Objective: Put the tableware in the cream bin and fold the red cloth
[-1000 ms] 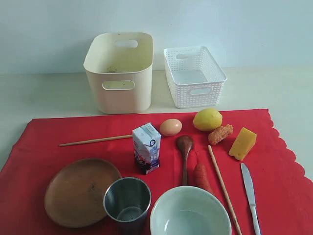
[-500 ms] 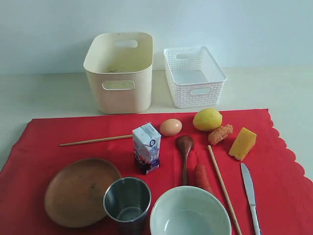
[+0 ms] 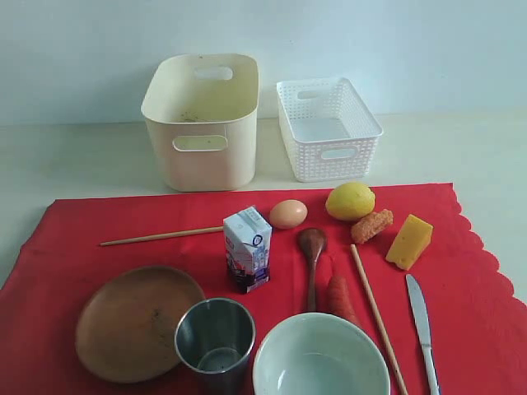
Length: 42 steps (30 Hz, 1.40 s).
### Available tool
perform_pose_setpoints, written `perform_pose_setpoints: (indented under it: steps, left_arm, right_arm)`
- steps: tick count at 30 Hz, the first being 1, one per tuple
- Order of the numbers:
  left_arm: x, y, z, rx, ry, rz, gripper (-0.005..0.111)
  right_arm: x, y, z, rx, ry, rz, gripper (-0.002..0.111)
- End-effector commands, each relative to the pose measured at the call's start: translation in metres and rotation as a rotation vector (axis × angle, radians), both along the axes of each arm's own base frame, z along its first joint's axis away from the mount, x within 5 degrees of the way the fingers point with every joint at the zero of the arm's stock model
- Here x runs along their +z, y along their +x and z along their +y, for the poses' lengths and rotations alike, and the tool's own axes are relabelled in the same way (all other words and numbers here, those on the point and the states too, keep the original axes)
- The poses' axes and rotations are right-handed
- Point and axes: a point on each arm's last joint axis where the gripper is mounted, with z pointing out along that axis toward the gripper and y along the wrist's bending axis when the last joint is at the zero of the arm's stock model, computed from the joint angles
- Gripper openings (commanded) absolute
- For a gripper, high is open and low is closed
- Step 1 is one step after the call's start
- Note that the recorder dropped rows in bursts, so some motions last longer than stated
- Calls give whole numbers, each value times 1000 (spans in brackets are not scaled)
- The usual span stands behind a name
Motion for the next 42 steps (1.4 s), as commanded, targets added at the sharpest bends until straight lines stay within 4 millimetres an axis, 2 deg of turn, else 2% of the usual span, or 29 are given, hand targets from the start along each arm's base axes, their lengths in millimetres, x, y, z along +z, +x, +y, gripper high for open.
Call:
perform_pose_setpoints:
  steps: [1,9,11,17,20,25,28,33,35,38,42]
  left_arm:
    - [0,0,0,4,-4,-6,0]
    - [0,0,0,4,-4,-6,0]
    - [0,0,0,4,-4,-6,0]
    - [0,0,0,4,-4,-6,0]
    - [0,0,0,4,-4,-6,0]
    - [0,0,0,4,-4,-6,0]
    - [0,0,0,4,-4,-6,0]
    - [0,0,0,4,-4,-6,0]
    - [0,0,0,4,-4,-6,0]
    - [0,0,0,4,-4,-6,0]
    - [0,0,0,4,-4,-6,0]
  right_arm:
    - [-12,34,5,1,-37,195,0]
    - [-49,93,14,22,-108,544,0]
    - [-60,103,17,52,-128,609,3]
    - [-87,133,32,174,-125,773,28]
    - [-102,147,37,239,-142,824,46]
    - [-118,163,40,311,-220,845,60]
    - [-126,172,44,428,-332,791,71]
    - [-138,180,52,650,-485,668,73]
    - [-145,188,51,631,-517,631,74]
    - [-152,198,54,677,-544,642,82]
    - [-163,215,65,765,-531,705,83]
